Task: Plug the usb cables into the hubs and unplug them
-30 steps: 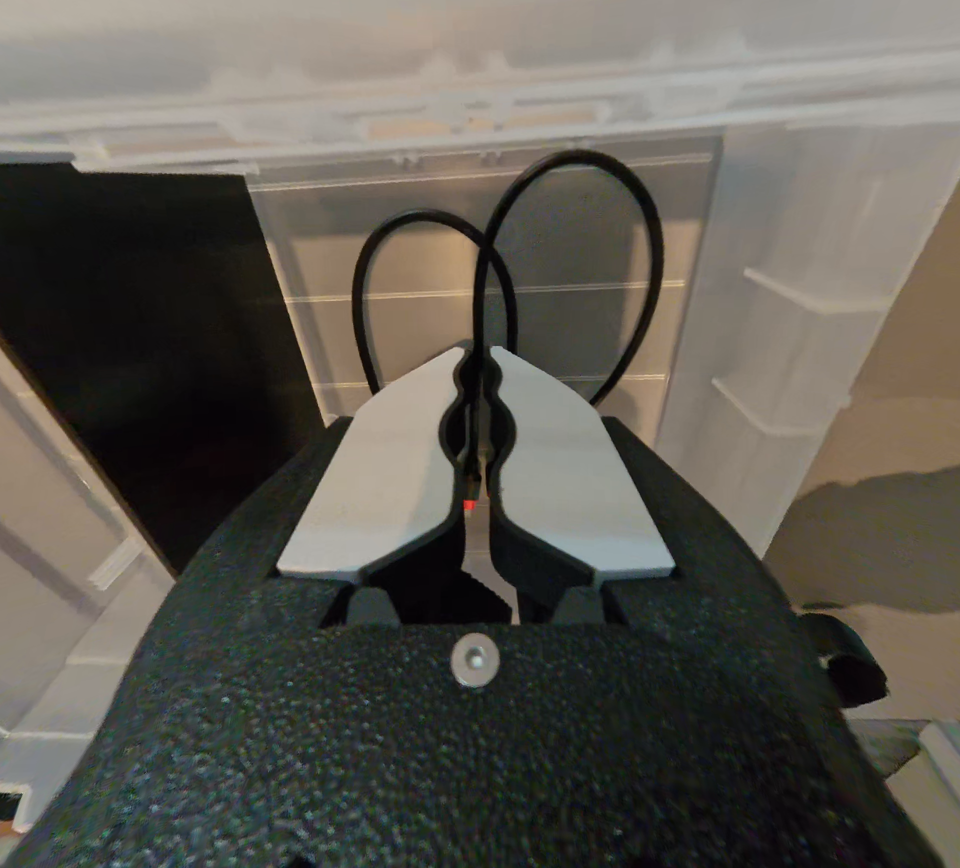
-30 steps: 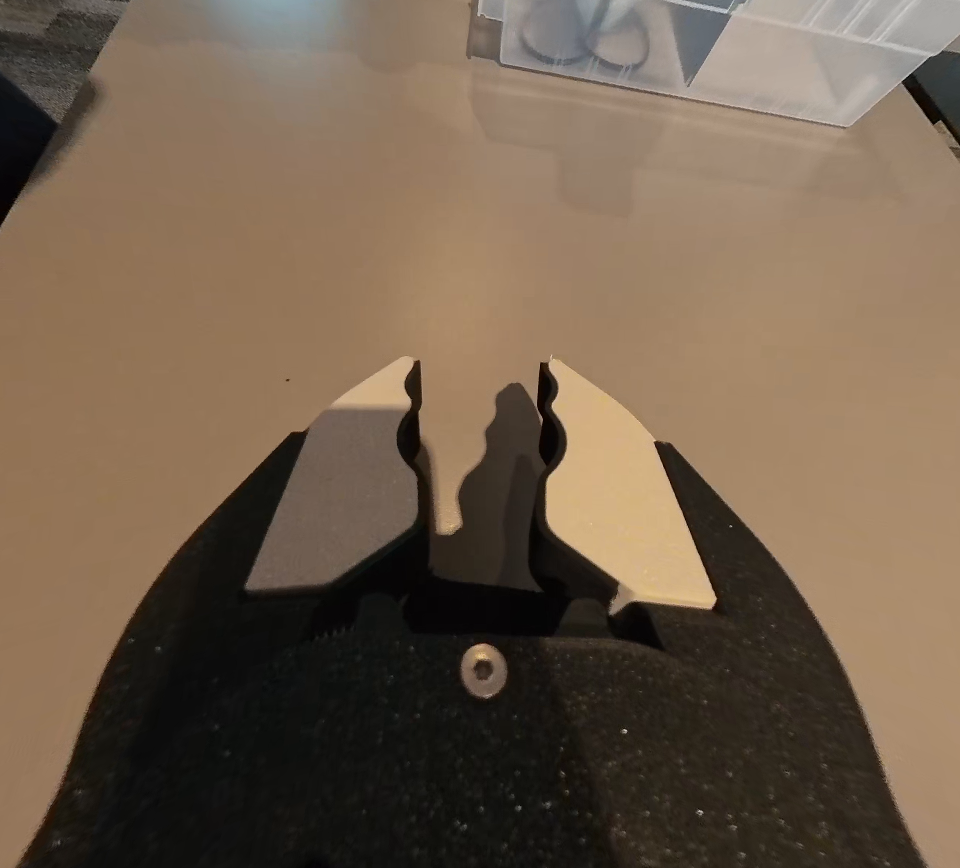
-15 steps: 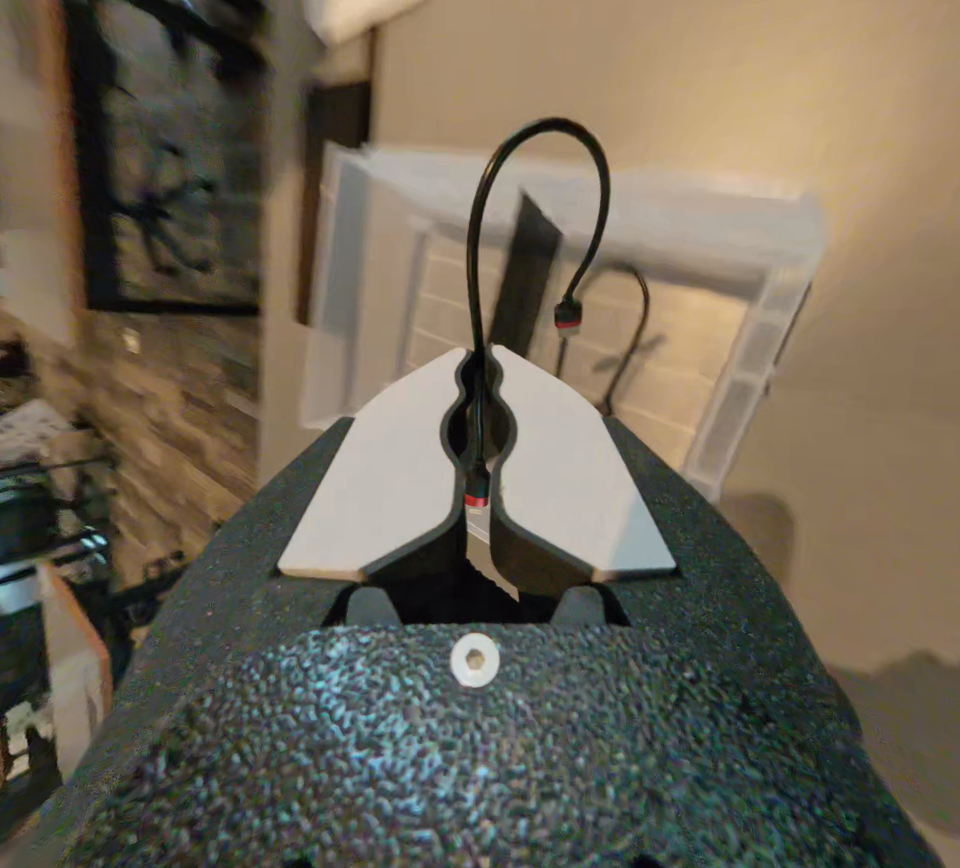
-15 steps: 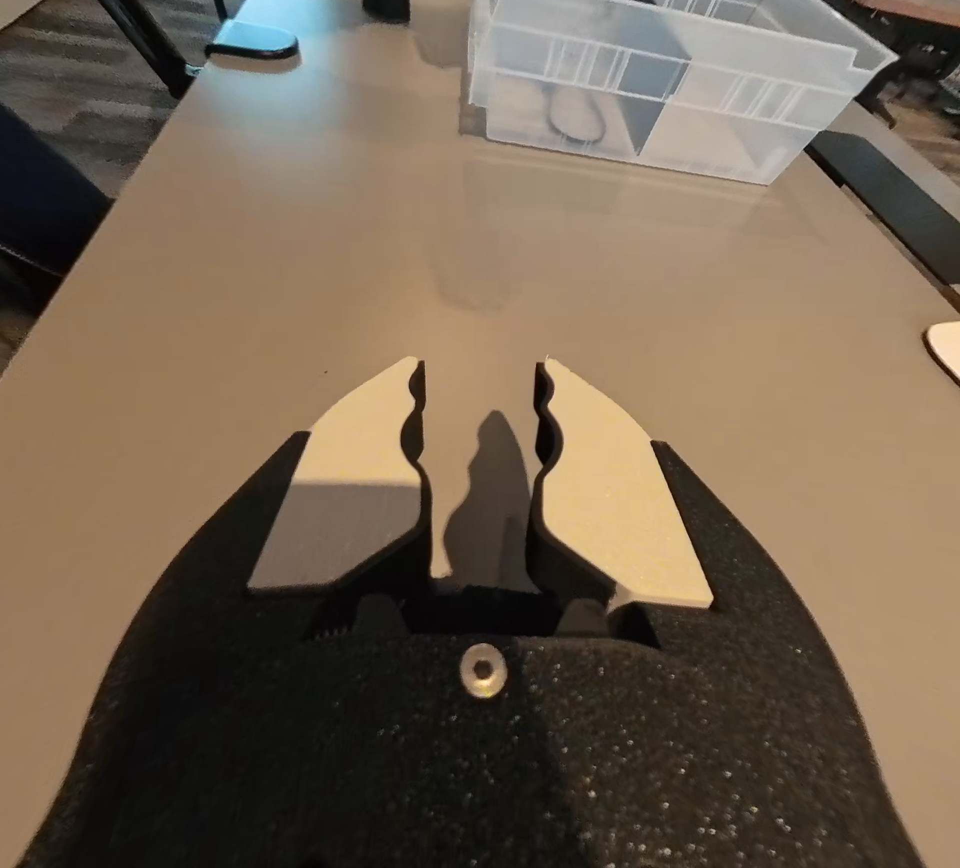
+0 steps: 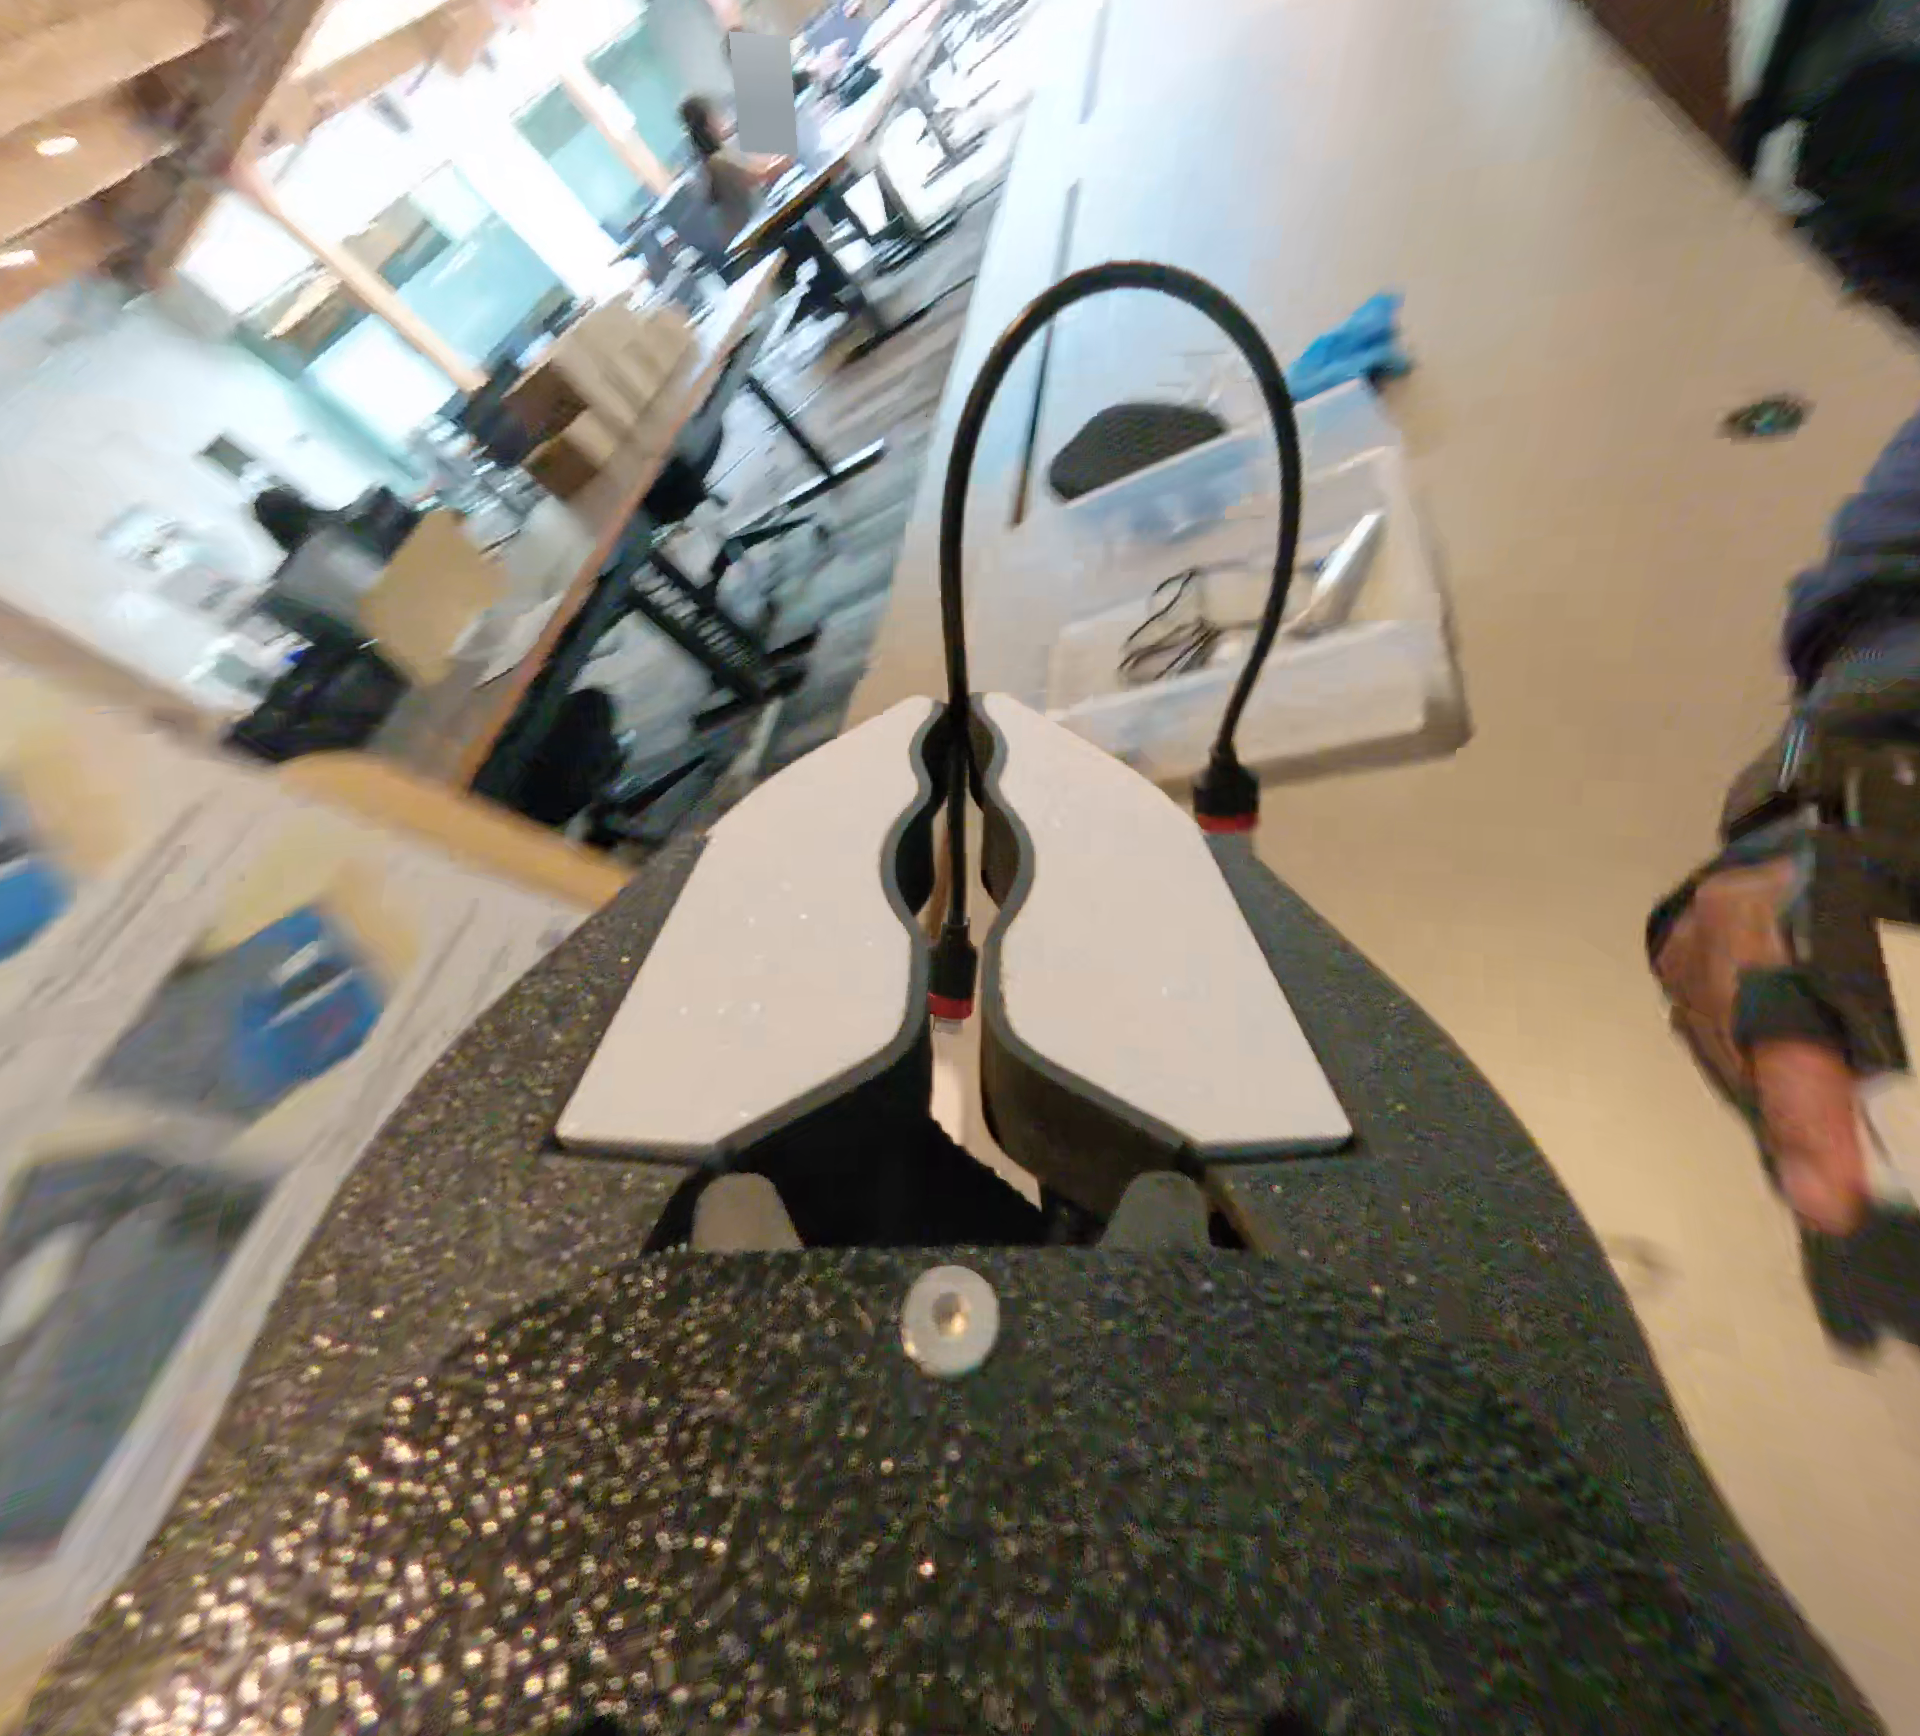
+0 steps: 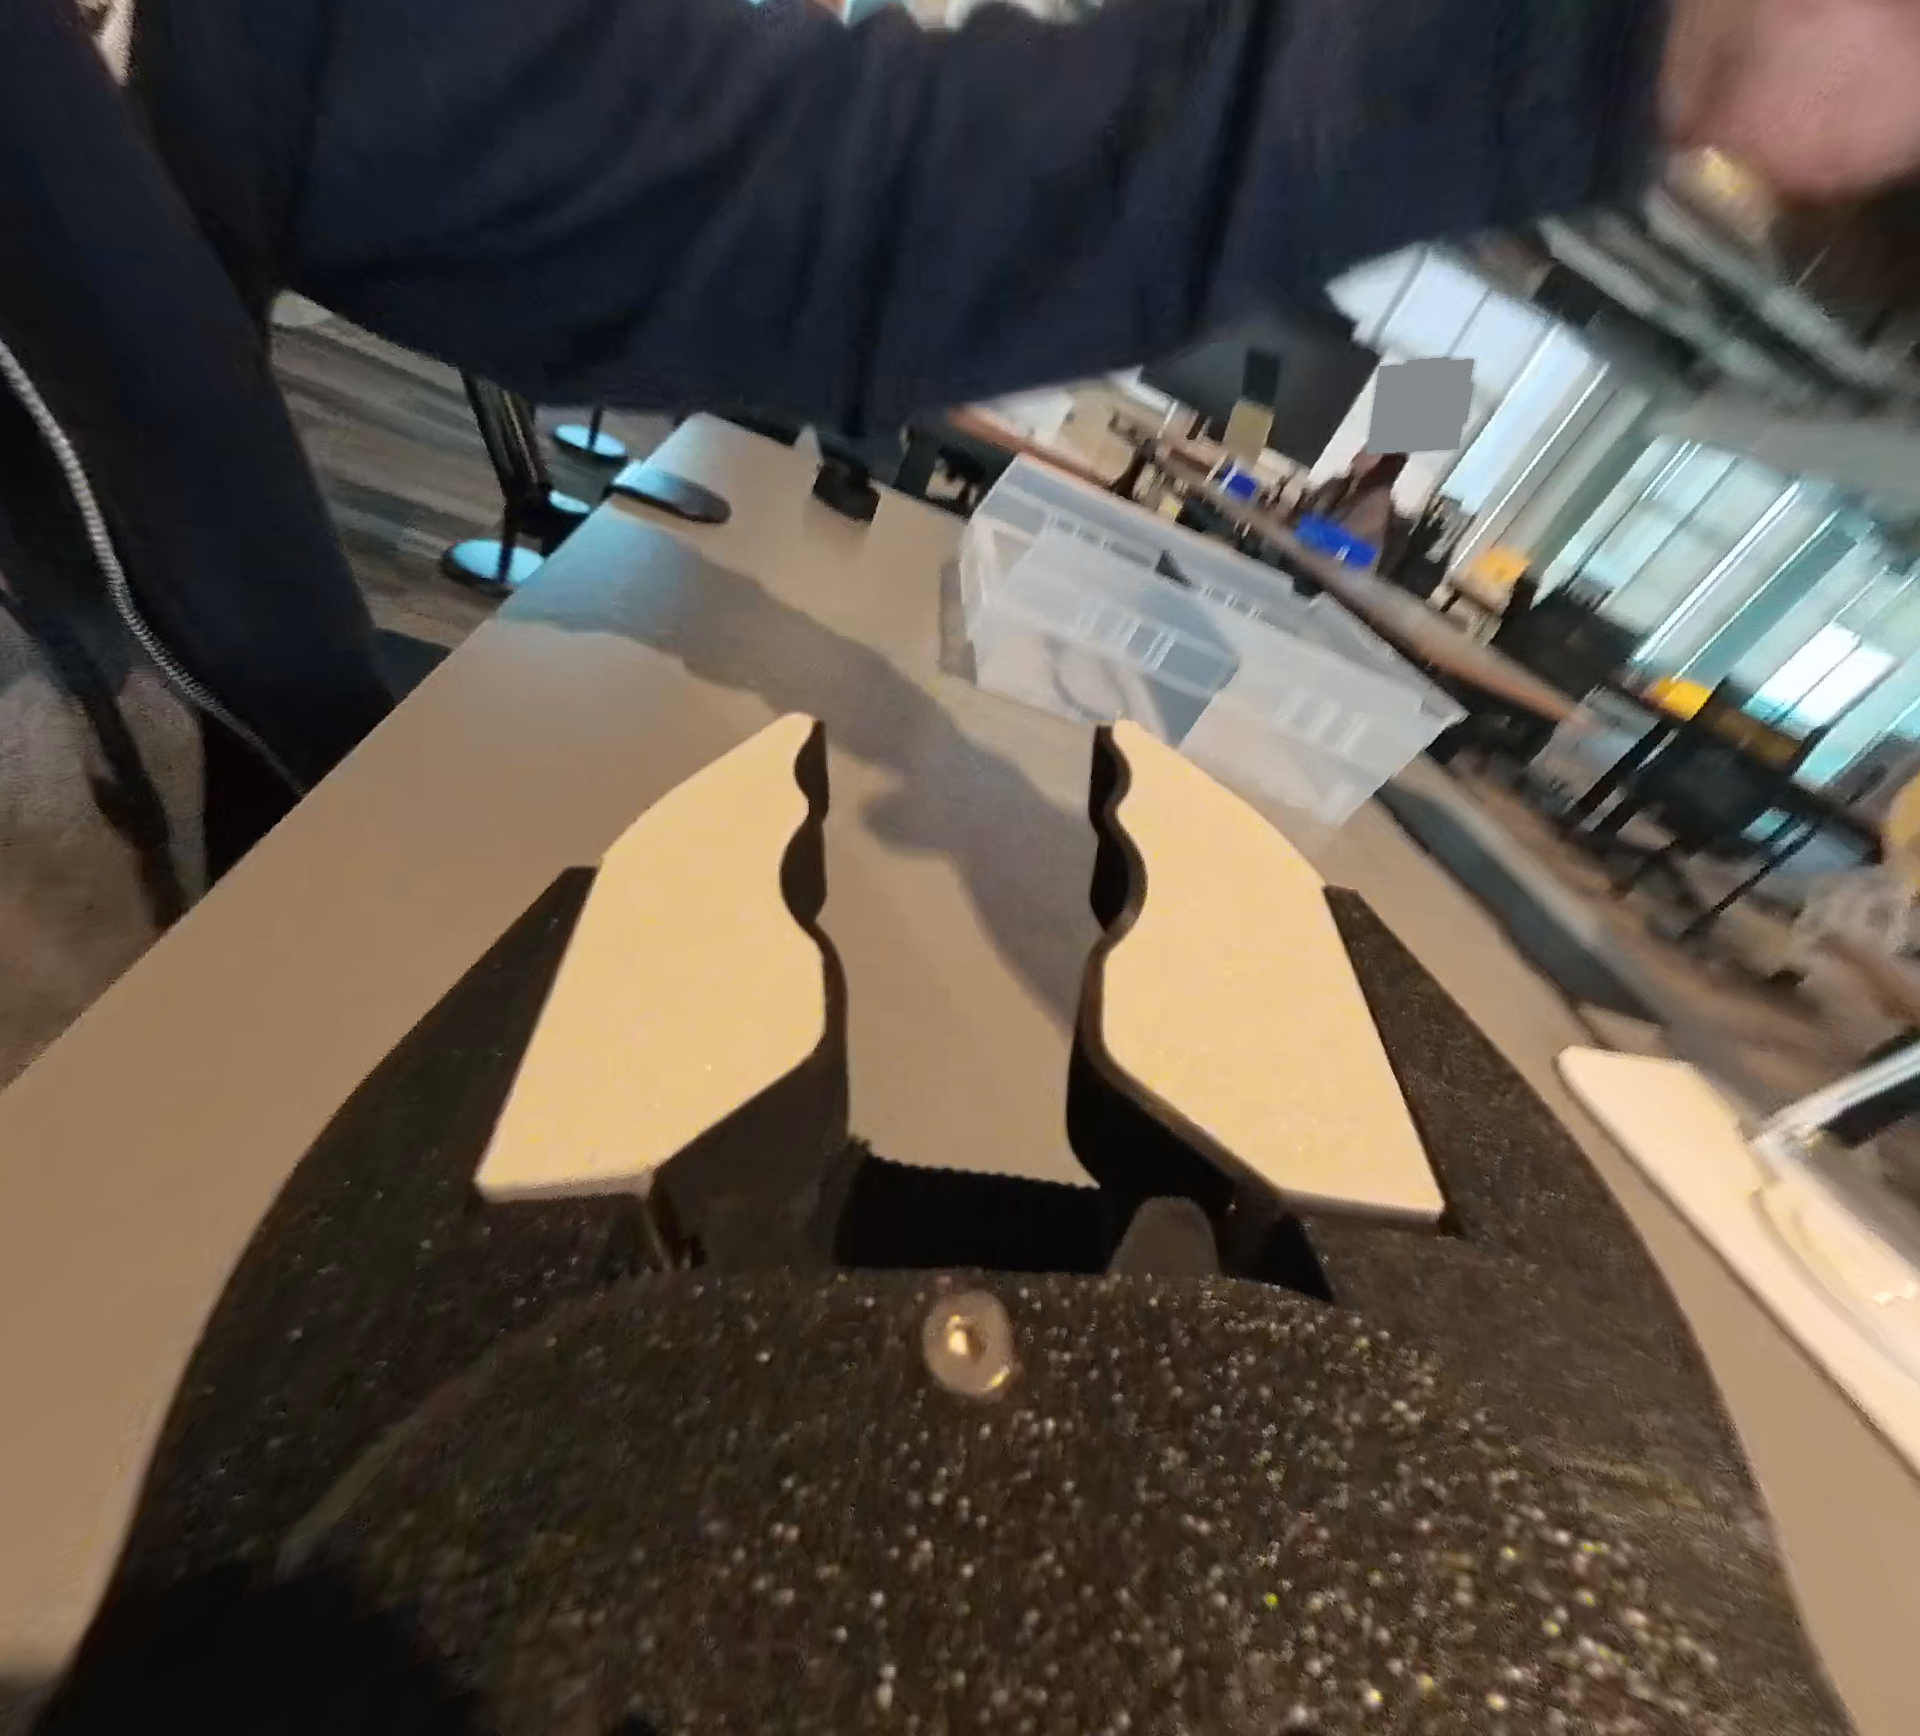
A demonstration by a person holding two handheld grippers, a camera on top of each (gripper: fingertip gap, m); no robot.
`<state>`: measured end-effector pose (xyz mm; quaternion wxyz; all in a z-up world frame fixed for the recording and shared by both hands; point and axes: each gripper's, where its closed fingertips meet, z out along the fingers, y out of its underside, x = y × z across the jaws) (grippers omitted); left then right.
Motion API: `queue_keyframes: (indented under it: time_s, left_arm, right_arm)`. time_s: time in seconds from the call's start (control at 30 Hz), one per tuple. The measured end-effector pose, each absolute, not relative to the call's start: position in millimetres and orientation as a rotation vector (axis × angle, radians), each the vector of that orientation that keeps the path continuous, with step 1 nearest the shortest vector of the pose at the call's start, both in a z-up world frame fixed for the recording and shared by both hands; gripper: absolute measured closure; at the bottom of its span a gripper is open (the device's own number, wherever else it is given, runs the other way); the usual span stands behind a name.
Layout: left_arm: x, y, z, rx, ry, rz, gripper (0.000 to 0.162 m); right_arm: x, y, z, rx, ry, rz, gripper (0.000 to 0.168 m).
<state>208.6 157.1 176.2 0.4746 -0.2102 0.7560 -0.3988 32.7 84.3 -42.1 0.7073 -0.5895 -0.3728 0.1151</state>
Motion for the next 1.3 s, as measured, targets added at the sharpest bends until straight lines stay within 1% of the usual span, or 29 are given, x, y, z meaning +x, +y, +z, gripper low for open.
queue_keyframes:
  time_s: [0.2,0.3,0.4,0.47,0.53,0.57,0.63,0.7,0.73,0.83,0.97,1.07,1.2,1.3]
  left_arm:
    - [353.0,27.4,92.0,-0.433,2.035,-1.175,0.159]
    - [408.2,-12.3,31.4,-0.432,2.206,-1.058,0.159]
    - [436.8,-29.1,-31.9,-0.455,2.426,-0.862,0.159]
    - [448.9,-25.6,-60.0,-0.531,2.508,-0.726,0.159]
    - [452.0,-23.4,-77.5,-0.599,2.576,-0.678,0.158]
    - [454.3,-22.4,-80.7,-0.644,2.577,-0.685,0.153]
    - [460.1,-19.8,-77.4,-0.692,2.521,-0.745,0.141]
    - [465.6,-13.7,-58.6,-0.711,2.388,-0.846,0.130]
    - [464.9,-9.5,-44.2,-0.715,2.310,-0.915,0.127]
    - [441.0,14.0,4.0,-0.745,2.095,-1.113,0.127]
    - [363.9,72.1,49.8,-0.768,1.915,-1.256,0.127]
    - [294.8,136.1,66.7,-0.800,1.888,-1.190,0.127]
    - [185.0,215.4,78.6,-0.764,2.012,-0.957,0.128]
    - [95.3,264.6,71.7,-0.717,2.141,-0.742,0.129]
  right_arm:
    - [49.7,63.5,-20.9,-1.171,-0.818,0.171,0.120]
    - [66.6,56.8,-16.5,-1.150,-0.795,0.142,0.124]
    - [85.7,58.0,-16.0,-1.162,-0.752,0.136,0.124]
    - [98.1,60.0,-12.9,-1.165,-0.709,0.143,0.124]
    - [108.5,61.3,-10.5,-1.166,-0.679,0.142,0.124]
    - [113.1,62.3,-9.9,-1.169,-0.668,0.138,0.124]
    - [120.7,64.2,-9.6,-1.174,-0.648,0.129,0.124]
    - [126.0,66.1,-9.7,-1.181,-0.632,0.122,0.125]
    - [127.9,67.0,-10.4,-1.186,-0.629,0.114,0.125]
    - [133.3,69.7,-13.2,-1.203,-0.624,0.081,0.125]
    - [141.7,71.2,-15.6,-1.226,-0.603,0.054,0.125]
    - [144.8,73.1,-20.2,-1.249,-0.597,0.046,0.126]
    - [141.9,75.7,-26.6,-1.272,-0.610,0.053,0.126]
    - [136.5,76.3,-31.2,-1.286,-0.632,0.065,0.126]
